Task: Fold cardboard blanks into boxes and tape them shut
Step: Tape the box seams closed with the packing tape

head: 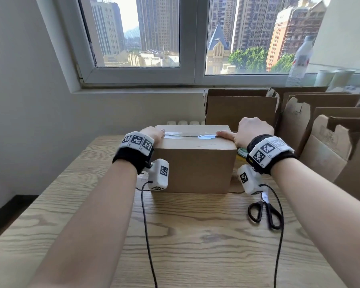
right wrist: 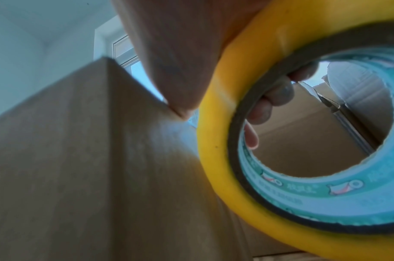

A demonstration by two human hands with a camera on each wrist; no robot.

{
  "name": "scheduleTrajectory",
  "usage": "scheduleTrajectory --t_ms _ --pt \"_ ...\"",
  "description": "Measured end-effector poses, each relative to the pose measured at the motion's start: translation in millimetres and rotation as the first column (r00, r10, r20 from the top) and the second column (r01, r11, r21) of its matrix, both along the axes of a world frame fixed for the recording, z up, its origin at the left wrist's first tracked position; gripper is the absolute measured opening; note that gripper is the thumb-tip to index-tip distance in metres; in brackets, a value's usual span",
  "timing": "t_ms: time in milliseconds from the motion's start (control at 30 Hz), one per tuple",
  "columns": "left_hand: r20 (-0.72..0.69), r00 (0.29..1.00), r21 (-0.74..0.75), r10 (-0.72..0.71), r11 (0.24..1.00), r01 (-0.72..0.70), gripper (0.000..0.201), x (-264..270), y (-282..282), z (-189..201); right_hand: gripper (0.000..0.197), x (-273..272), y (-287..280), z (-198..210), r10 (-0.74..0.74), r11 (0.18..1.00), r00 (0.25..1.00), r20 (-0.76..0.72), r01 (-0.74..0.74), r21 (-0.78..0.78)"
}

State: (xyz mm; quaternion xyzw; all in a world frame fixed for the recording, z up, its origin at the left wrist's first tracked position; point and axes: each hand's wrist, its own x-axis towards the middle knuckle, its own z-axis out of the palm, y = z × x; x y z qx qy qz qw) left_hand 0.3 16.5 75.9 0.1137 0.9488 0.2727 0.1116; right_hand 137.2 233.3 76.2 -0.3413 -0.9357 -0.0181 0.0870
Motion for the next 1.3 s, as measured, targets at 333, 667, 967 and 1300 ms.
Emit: scheduleTrajectory --t_ms 333,667,967,1300 --pt "-0.057 0.998 -0.349 0.029 0.936 -0.047 0.070 -5.8 23.8 -7.8 0.085 -4.6 5.9 -0.8 0.026 1.000 0.999 0.021 -0.026 0.002" --pt "-0.187 0.981 -0.478 -0.055 0.877 -0.042 0.075 -11.2 42.3 -27.3 0.082 -6.8 7.8 -2.7 0.023 1.000 1.000 0.020 -0.023 0.010" --pt "-0.193 0.976 -0.412 -0.097 0.911 0.009 0.096 10.9 61.7 -27.5 0.077 -6.4 10.4 -2.9 0.052 0.998 0.999 0.002 -0.052 0.028" --pt "-0.204 0.964 -0.371 -0.173 0.925 0.088 0.087 29.6 109.8 -36.5 0.089 8.3 30.6 -10.3 0.129 0.988 0.977 -0.169 -0.141 -0.061"
